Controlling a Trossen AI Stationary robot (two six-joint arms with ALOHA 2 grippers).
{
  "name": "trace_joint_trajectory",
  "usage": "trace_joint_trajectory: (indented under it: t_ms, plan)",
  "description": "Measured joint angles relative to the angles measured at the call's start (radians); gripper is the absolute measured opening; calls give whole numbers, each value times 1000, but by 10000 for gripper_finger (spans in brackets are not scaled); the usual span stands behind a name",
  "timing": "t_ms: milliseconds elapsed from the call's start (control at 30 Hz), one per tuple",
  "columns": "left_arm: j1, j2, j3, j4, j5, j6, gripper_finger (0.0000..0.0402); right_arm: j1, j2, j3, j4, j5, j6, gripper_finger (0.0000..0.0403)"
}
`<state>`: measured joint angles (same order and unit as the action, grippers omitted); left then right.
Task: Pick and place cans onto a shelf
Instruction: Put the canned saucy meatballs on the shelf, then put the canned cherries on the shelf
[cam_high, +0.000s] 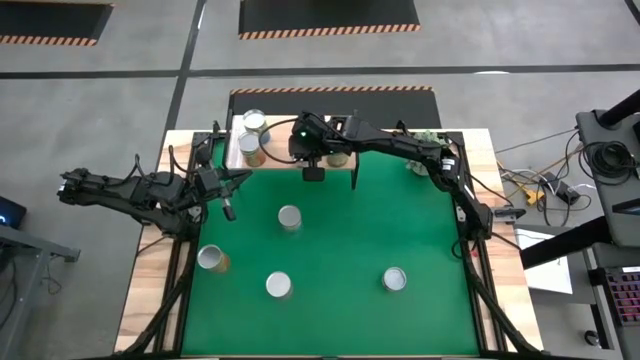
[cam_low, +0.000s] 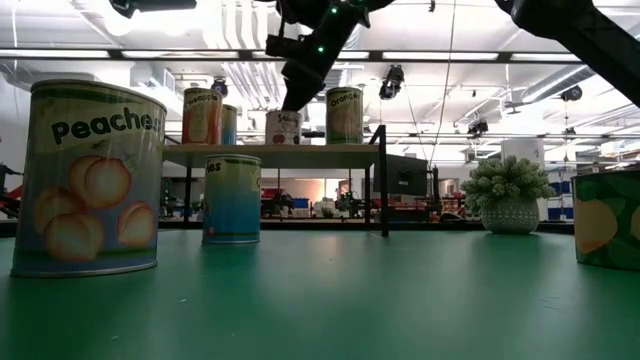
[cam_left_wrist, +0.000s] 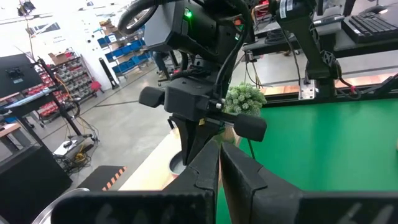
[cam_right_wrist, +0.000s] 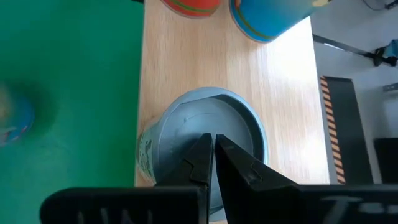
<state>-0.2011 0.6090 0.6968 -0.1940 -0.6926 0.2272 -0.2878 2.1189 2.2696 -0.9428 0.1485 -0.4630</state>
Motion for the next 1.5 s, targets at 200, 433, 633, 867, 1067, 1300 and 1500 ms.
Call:
trace_joint_trajectory:
  t_ms: [200, 433, 633, 867, 1067, 1300, 1500]
  plan:
    - [0, 0, 0, 0, 0, 0, 0, 0, 0, 0, -16, 13, 0, 13]
    - [0, 0, 0, 0, 0, 0, 0, 0, -2, 1, -47, 20, 16, 13]
    - [0, 0, 0, 0, 0, 0, 0, 2, -2, 1, -50, 44, 17, 13]
    - [0, 0, 0, 0, 0, 0, 0, 5, -3, 20, -57, 45, 18, 13]
    - [0, 0, 0, -1, 0, 0, 0, 29, -5, 83, -57, 41, 22, 13]
    - [0, 13, 0, -1, 0, 0, 0, 75, -96, 84, -84, 43, 70, 13]
    - [0, 31, 0, 0, 0, 0, 0, 125, -187, 83, -209, -111, 170, 13]
